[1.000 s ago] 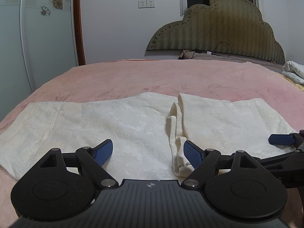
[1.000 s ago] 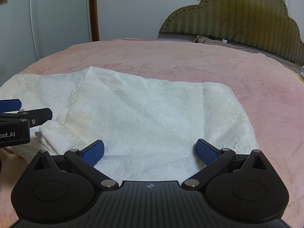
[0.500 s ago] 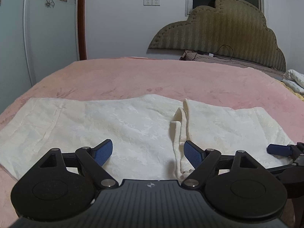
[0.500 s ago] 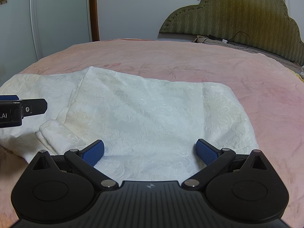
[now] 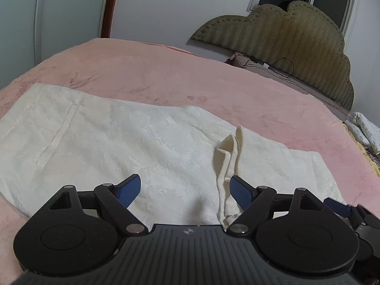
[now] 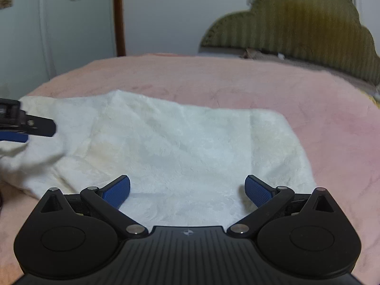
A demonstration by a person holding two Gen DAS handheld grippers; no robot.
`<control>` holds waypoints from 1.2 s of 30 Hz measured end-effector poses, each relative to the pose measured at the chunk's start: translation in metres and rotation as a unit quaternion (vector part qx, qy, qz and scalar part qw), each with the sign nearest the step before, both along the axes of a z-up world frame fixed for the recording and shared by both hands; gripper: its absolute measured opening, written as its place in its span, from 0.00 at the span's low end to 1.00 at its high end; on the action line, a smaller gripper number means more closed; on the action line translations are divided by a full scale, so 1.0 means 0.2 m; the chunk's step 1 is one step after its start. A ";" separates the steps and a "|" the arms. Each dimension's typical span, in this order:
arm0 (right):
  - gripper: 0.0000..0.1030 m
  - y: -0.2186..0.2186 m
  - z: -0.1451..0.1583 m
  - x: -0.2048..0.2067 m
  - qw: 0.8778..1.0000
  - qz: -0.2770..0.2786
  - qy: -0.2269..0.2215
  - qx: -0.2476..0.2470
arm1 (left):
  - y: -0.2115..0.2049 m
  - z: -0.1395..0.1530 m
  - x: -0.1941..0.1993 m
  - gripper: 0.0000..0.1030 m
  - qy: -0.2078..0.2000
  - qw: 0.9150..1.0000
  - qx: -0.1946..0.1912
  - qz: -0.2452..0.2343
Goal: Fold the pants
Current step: 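Grasp the pants edge with the left tool while the right tool grasps beside it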
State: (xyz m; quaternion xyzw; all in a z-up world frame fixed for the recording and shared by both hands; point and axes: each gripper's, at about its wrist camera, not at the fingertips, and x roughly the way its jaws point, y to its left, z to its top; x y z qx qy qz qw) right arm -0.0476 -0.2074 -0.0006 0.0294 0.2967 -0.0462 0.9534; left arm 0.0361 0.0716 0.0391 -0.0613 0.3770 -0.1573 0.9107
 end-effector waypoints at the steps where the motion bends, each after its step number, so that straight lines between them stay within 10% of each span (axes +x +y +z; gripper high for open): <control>1: 1.00 0.03 0.03 -0.03 1.000 0.024 -0.016 -0.012 | 0.00 0.00 0.00 0.82 0.004 1.000 -0.004 0.002; 8: 0.98 0.33 0.07 -0.16 0.972 0.169 -0.051 -0.155 | 0.02 0.00 0.04 0.81 0.065 0.995 -0.078 -0.011; 19: 0.21 0.35 0.03 -0.01 0.974 0.196 -0.012 -0.111 | -0.06 0.02 0.10 0.79 0.125 0.978 -0.159 -0.053; 27: 0.15 0.25 0.07 -0.03 0.983 0.174 -0.029 -0.043 | -0.22 -0.13 0.20 0.73 0.255 0.931 -0.241 -0.100; 31: 0.16 0.24 0.07 -0.04 0.985 0.166 -0.040 -0.032 | -0.25 -0.25 0.24 0.39 0.308 0.908 -0.273 -0.074; 36: 0.15 0.17 0.09 -0.11 0.981 0.191 -0.025 0.014 | -0.22 -0.33 0.25 0.33 0.336 0.891 -0.302 -0.037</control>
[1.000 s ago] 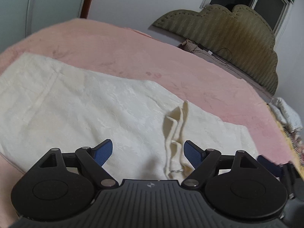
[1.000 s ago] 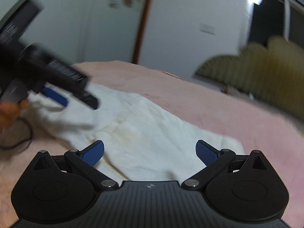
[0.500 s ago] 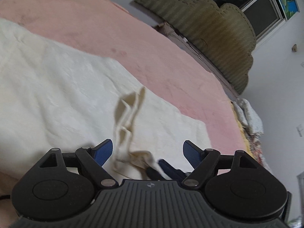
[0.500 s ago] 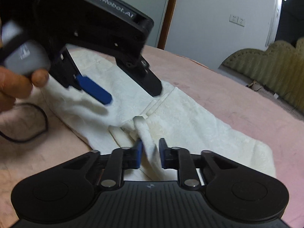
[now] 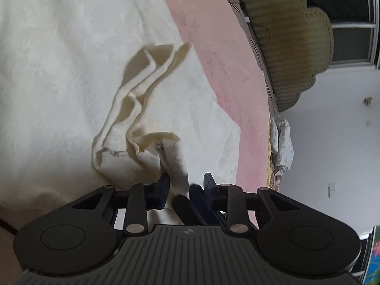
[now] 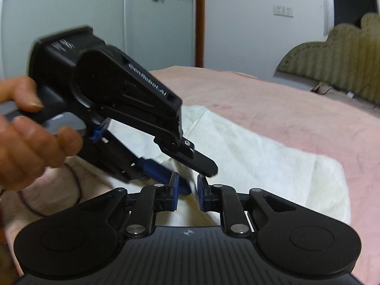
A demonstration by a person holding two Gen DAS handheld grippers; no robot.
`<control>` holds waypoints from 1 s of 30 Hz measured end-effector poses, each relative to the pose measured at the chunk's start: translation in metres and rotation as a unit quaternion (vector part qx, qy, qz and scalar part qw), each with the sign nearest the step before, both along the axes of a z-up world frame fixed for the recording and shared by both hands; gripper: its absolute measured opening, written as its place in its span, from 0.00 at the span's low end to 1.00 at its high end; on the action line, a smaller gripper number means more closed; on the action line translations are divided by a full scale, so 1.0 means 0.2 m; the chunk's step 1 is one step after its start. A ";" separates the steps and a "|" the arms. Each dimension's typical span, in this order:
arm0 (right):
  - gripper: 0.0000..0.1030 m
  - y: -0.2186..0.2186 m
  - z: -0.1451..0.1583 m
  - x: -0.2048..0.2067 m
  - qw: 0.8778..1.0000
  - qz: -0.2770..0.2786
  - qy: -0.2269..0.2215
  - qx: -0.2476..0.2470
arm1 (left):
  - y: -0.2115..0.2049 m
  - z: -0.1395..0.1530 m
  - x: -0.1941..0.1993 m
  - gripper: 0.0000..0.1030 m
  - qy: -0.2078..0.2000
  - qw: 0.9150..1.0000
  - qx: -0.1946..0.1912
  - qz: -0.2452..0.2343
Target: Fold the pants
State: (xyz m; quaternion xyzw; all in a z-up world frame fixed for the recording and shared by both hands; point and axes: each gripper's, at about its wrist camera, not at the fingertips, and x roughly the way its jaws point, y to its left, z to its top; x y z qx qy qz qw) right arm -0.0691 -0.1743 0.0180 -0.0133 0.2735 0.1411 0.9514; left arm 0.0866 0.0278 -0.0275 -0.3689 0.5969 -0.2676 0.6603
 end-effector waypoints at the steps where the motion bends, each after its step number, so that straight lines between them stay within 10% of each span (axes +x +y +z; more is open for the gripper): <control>1: 0.15 -0.02 0.00 -0.01 1.000 -0.004 0.001 0.004 | 0.02 -0.02 0.00 0.28 0.012 1.000 0.000 0.019; 8: 0.15 -0.15 -0.03 0.07 0.997 -0.049 0.028 0.055 | 0.05 -0.06 0.00 0.16 0.010 0.999 -0.011 0.039; 12: 0.15 -0.06 -0.10 0.16 0.996 -0.060 0.062 0.028 | 0.04 0.07 -0.08 0.02 -0.071 0.997 0.014 0.018; 18: 0.15 0.01 -0.05 0.11 0.998 -0.038 0.030 0.032 | 0.05 0.24 -0.21 0.03 -0.182 0.981 0.074 0.007; 24: 0.15 0.01 -0.13 0.13 0.996 -0.050 0.064 0.036 | 0.07 0.09 -0.20 0.12 -0.141 0.986 0.087 -0.018; 30: 0.15 0.04 -0.10 0.12 0.996 -0.045 0.059 0.042 | 0.27 0.28 -0.24 0.24 -0.213 0.969 0.120 0.029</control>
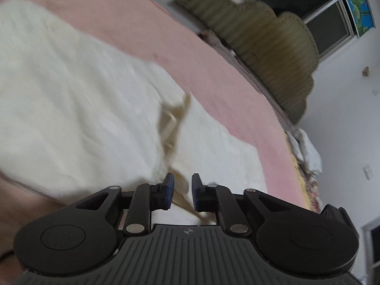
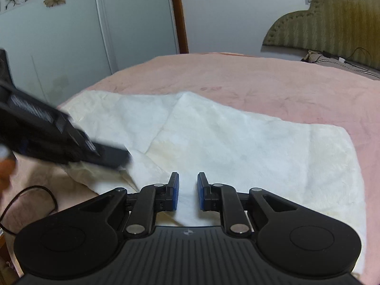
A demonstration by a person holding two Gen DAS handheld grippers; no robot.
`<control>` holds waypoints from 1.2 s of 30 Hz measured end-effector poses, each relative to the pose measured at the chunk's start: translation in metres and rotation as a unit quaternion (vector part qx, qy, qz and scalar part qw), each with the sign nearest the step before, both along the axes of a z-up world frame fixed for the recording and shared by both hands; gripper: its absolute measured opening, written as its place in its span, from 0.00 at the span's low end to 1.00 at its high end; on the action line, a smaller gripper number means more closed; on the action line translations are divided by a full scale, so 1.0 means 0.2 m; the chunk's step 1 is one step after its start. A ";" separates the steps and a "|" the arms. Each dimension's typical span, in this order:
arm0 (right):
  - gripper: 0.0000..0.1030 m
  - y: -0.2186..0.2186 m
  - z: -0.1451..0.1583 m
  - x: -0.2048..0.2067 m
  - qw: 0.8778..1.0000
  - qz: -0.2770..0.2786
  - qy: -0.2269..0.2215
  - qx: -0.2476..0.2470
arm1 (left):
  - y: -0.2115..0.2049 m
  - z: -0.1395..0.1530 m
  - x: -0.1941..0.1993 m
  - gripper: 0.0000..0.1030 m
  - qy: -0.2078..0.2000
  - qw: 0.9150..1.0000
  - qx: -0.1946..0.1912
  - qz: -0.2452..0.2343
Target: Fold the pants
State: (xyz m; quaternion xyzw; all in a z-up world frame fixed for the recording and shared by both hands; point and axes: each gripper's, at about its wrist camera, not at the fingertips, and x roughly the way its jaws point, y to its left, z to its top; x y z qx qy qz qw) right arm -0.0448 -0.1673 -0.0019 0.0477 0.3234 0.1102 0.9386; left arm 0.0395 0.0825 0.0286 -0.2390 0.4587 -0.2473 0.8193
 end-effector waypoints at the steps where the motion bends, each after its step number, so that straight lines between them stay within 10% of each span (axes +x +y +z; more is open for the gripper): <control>1: 0.15 0.01 -0.03 0.03 1.000 0.002 0.012 -0.009 | 0.06 0.01 0.00 0.29 -0.008 1.000 0.011 0.016; 6: 0.16 0.07 0.03 0.03 1.000 0.008 -0.009 -0.002 | 0.31 0.06 -0.05 0.38 -0.053 0.987 0.114 0.099; 14: 0.15 0.17 -0.03 0.21 1.000 0.008 0.007 -0.011 | 0.34 0.06 -0.09 0.68 -0.142 0.927 0.328 0.114; 28: 0.17 0.18 0.01 0.21 0.999 -0.033 -0.005 -0.011 | 0.31 0.01 -0.13 0.81 -0.164 0.916 0.348 0.115; 34: 0.18 0.43 0.12 0.14 0.995 0.044 -0.055 -0.065 | 0.34 0.04 -0.15 0.82 -0.173 0.910 0.354 0.125; 36: 0.33 0.55 0.15 0.11 0.990 0.089 -0.065 -0.084 | 0.40 0.07 -0.17 0.83 -0.179 0.907 0.354 0.142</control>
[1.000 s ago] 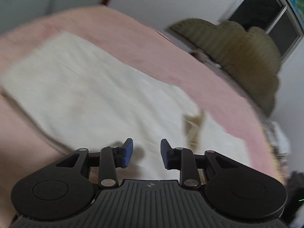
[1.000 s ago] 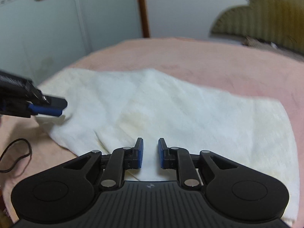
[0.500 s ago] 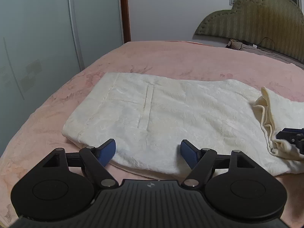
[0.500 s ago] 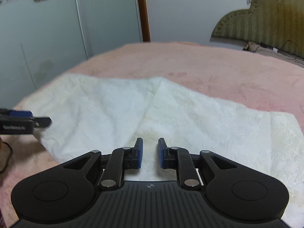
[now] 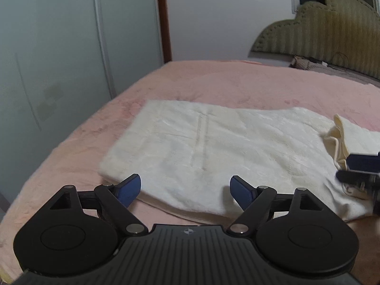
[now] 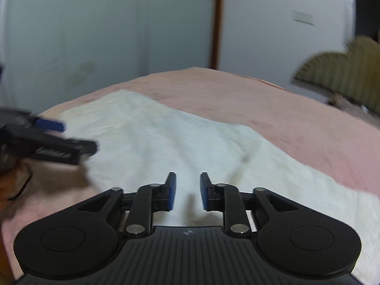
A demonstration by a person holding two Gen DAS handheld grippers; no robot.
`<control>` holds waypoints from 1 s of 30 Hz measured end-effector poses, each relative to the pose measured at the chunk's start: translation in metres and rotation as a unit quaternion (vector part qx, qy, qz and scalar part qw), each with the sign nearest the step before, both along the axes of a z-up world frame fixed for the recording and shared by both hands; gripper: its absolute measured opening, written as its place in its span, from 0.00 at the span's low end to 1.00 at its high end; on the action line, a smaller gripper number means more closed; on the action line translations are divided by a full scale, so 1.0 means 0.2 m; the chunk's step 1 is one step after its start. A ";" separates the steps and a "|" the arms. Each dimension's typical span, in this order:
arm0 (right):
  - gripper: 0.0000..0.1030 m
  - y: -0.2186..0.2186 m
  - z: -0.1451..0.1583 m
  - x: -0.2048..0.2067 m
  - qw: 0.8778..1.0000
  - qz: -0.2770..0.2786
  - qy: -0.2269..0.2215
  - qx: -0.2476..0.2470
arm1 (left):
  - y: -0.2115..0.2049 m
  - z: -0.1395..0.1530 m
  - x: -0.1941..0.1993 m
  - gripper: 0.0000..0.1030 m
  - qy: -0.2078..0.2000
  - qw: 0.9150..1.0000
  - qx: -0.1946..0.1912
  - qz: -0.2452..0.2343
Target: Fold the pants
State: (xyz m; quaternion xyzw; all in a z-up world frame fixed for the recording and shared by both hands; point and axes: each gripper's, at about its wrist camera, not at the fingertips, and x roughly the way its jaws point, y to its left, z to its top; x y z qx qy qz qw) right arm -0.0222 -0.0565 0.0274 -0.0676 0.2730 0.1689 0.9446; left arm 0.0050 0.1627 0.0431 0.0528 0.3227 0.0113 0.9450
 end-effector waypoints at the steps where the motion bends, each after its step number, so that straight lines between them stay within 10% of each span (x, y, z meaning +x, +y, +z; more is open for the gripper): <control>1: 0.41 0.06 0.01 -0.01 1.000 0.021 -0.003 -0.010 | 0.04 0.01 -0.01 0.85 -0.002 1.000 -0.005 0.008; 3: 0.63 0.18 0.01 -0.05 0.997 0.066 -0.020 -0.042 | 0.15 0.04 -0.02 0.85 0.001 0.999 -0.035 0.029; 8: 0.63 0.46 -0.05 -0.12 0.976 0.131 -0.069 -0.158 | 0.44 0.04 -0.01 0.86 0.051 0.977 -0.193 0.072; 12: 0.63 0.62 -0.15 -0.09 0.957 0.148 -0.089 -0.233 | 0.56 -0.03 0.04 0.86 0.096 0.939 -0.323 0.063; 17: 0.61 0.76 -0.24 0.00 0.933 0.153 -0.134 -0.297 | 0.62 -0.17 0.13 0.95 0.122 0.869 -0.474 0.075; 19: 0.47 0.81 -0.25 0.05 0.930 0.163 -0.138 -0.299 | 0.63 -0.19 0.17 0.98 0.117 0.855 -0.498 0.086; 26: 0.27 0.59 -0.05 0.30 0.989 0.125 -0.052 -0.065 | 0.59 -0.23 0.37 0.95 0.110 0.828 -0.543 0.080; 30: 0.29 0.34 0.07 0.41 0.975 0.196 0.049 0.098 | 0.59 -0.25 0.51 0.85 0.111 0.821 -0.552 0.096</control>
